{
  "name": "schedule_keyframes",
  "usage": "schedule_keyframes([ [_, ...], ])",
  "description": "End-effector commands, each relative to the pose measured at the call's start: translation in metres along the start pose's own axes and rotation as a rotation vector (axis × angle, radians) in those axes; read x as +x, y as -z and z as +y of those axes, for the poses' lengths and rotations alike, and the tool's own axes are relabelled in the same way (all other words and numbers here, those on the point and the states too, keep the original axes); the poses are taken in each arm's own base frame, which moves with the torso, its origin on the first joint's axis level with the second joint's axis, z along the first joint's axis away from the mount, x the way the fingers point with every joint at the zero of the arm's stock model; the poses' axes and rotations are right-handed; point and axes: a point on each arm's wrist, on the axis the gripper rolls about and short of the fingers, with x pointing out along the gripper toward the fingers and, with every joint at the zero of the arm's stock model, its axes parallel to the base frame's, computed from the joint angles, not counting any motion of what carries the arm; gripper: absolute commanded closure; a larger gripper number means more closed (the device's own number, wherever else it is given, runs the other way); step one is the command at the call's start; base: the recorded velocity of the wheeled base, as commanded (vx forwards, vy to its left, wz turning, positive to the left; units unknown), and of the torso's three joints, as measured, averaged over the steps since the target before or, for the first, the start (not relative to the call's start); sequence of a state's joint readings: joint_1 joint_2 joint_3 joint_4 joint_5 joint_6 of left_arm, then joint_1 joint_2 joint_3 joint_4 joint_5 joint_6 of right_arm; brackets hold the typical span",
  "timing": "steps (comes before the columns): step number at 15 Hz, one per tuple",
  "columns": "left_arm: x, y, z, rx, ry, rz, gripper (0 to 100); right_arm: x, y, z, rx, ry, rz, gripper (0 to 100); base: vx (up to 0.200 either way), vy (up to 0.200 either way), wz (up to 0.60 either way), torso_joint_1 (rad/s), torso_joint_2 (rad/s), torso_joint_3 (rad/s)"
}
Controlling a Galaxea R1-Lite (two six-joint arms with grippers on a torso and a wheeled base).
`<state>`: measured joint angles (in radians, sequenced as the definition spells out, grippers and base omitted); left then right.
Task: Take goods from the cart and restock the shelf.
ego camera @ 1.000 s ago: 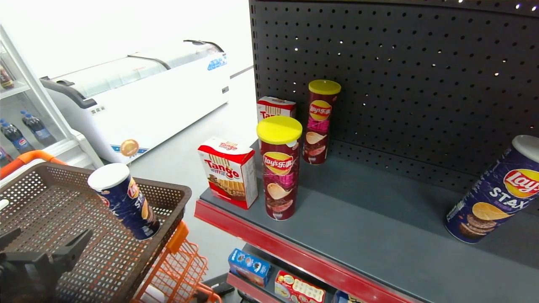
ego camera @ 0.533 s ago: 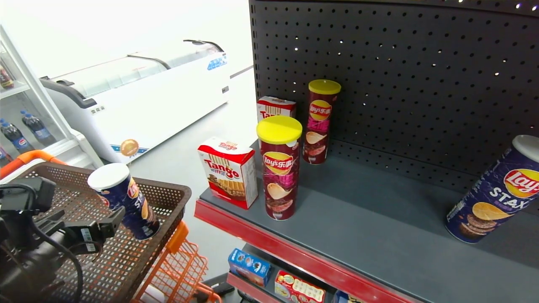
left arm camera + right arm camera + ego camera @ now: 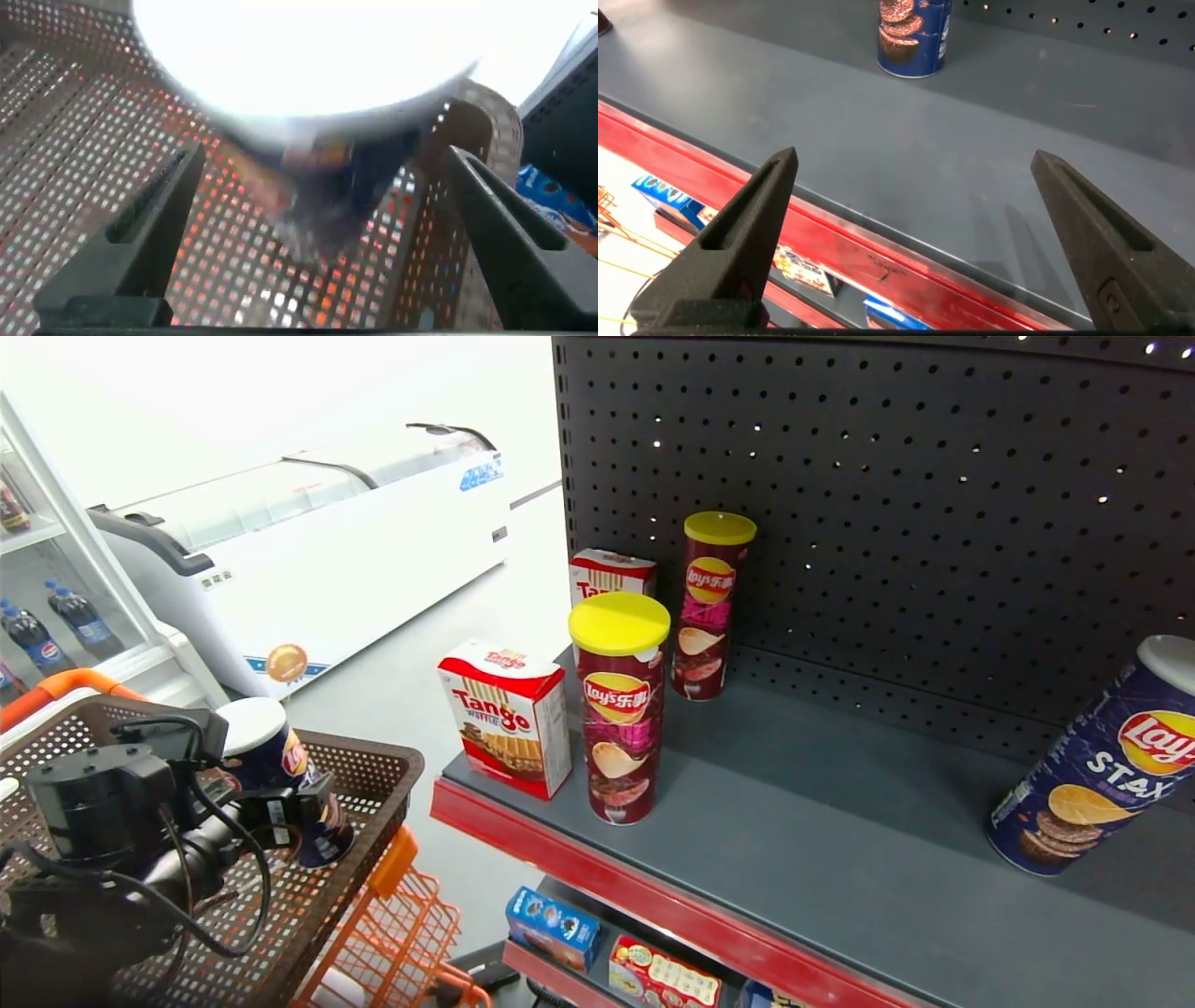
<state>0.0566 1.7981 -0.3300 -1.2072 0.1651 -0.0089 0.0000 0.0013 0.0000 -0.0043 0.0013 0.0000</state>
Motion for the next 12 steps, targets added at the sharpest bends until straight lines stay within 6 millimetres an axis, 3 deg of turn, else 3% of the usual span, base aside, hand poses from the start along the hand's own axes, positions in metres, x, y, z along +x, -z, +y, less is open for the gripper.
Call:
schedule_keyframes([
  [1,0.022,0.001,-0.004,0.0,-0.001,0.004,0,0.0,0.0,0.0,0.0,0.0,0.0,0,0.0,0.0,0.0,0.0,0.0,0.0],
  [8,0.047,0.001,-0.007,-0.008,-0.003,-0.041,0,0.0,0.0,0.0,0.0,0.0,0.0,0,0.0,0.0,0.0,0.0,0.0,0.0],
  [9,0.047,0.001,-0.007,-0.008,-0.005,-0.041,100,0.0,0.0,0.0,0.0,0.0,0.0,0,0.0,0.0,0.0,0.0,0.0,0.0],
  [12,0.047,0.001,-0.007,0.004,-0.005,-0.035,100,0.0,0.0,0.0,0.0,0.0,0.0,0,0.0,0.0,0.0,0.0,0.0,0.0],
])
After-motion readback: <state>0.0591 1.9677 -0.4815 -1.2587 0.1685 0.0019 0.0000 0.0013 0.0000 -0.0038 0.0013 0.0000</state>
